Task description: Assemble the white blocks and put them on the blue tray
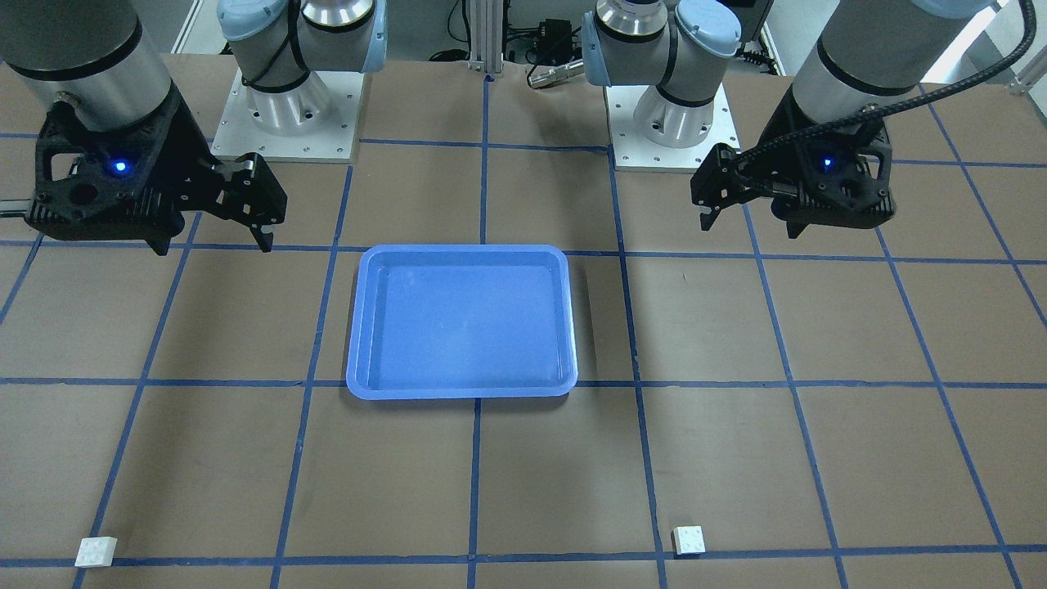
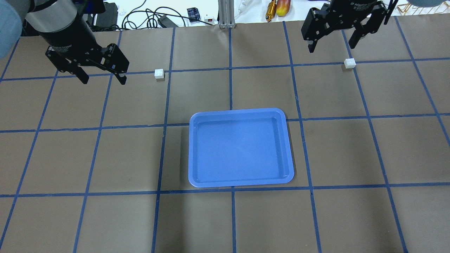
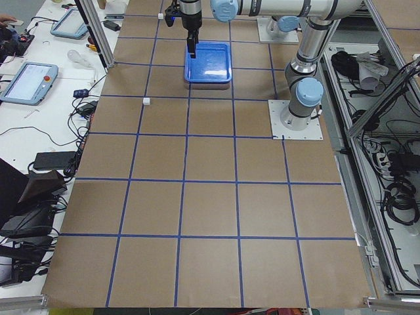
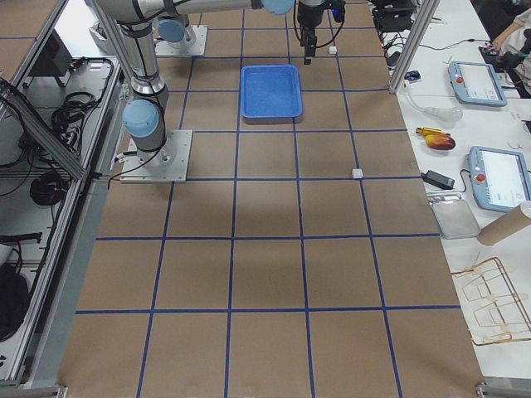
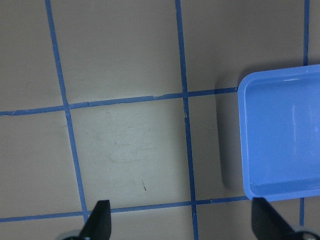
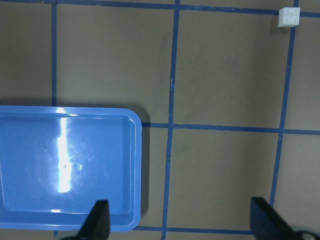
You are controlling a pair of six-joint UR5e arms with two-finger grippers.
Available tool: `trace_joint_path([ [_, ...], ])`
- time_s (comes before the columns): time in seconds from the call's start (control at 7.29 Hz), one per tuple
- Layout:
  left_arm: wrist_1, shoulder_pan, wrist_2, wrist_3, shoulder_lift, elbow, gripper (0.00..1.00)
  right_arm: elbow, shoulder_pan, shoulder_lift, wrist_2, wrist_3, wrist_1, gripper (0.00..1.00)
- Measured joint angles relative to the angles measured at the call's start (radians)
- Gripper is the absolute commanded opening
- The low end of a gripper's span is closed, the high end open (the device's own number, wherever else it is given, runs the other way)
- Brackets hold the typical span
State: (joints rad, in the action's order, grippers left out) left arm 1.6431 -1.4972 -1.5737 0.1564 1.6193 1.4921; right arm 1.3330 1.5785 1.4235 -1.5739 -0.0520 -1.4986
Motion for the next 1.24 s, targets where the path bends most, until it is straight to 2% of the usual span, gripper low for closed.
trace_joint_path([
  [0.27,0.0,0.0,-0.003,0.0,0.0,0.0,1.0,-0.002,-0.004,-0.004,0.001,-0.005,-0.002,1.0],
  [0.55,0.0,0.0,-0.005,0.0,0.001,0.001,1.0,-0.014,-0.026,-0.058,0.002,-0.1,-0.035,1.0],
  [1.24,-0.014,0.002,-0.005,-0.002,0.041,-0.019,1.0,-0.086,-0.176,-0.369,0.002,-0.556,-0.298,1.0],
])
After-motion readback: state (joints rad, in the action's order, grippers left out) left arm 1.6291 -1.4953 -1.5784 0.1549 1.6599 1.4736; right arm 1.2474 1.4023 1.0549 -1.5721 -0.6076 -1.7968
